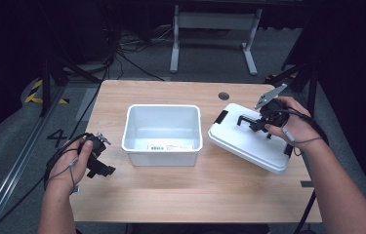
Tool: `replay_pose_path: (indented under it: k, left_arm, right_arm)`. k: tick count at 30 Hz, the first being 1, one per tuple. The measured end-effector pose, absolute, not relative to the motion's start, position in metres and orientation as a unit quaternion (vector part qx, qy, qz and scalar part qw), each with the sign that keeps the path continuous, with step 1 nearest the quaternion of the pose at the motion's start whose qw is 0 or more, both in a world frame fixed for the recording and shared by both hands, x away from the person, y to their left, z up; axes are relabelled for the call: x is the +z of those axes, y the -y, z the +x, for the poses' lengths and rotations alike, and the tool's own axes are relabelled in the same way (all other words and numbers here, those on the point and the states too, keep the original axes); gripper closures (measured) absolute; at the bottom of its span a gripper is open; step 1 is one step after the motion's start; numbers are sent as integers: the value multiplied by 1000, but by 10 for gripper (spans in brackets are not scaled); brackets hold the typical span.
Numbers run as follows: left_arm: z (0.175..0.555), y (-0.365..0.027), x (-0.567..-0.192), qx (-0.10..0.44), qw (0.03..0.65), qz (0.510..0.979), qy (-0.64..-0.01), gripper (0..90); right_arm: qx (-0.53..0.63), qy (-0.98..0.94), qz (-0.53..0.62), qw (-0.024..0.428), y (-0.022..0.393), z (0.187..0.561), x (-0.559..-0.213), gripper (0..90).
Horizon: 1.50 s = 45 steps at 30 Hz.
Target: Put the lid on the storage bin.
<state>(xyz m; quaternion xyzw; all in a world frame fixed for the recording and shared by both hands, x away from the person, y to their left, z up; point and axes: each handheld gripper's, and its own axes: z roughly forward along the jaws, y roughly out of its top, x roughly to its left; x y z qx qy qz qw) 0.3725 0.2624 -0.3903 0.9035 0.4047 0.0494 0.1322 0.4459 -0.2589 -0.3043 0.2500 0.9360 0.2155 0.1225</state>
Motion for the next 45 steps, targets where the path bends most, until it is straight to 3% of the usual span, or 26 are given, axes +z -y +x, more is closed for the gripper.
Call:
replay_pose_path:
  k: [22,45]
  left_arm:
    - [370,-266,-385,42,152,902,-402,185]
    - [363,-278,-374,45,190,892,-408,185]
  right_arm:
    - [226,-945,205,122,236,454,-257,841]
    - [236,-955,135,116,159,462,-227,841]
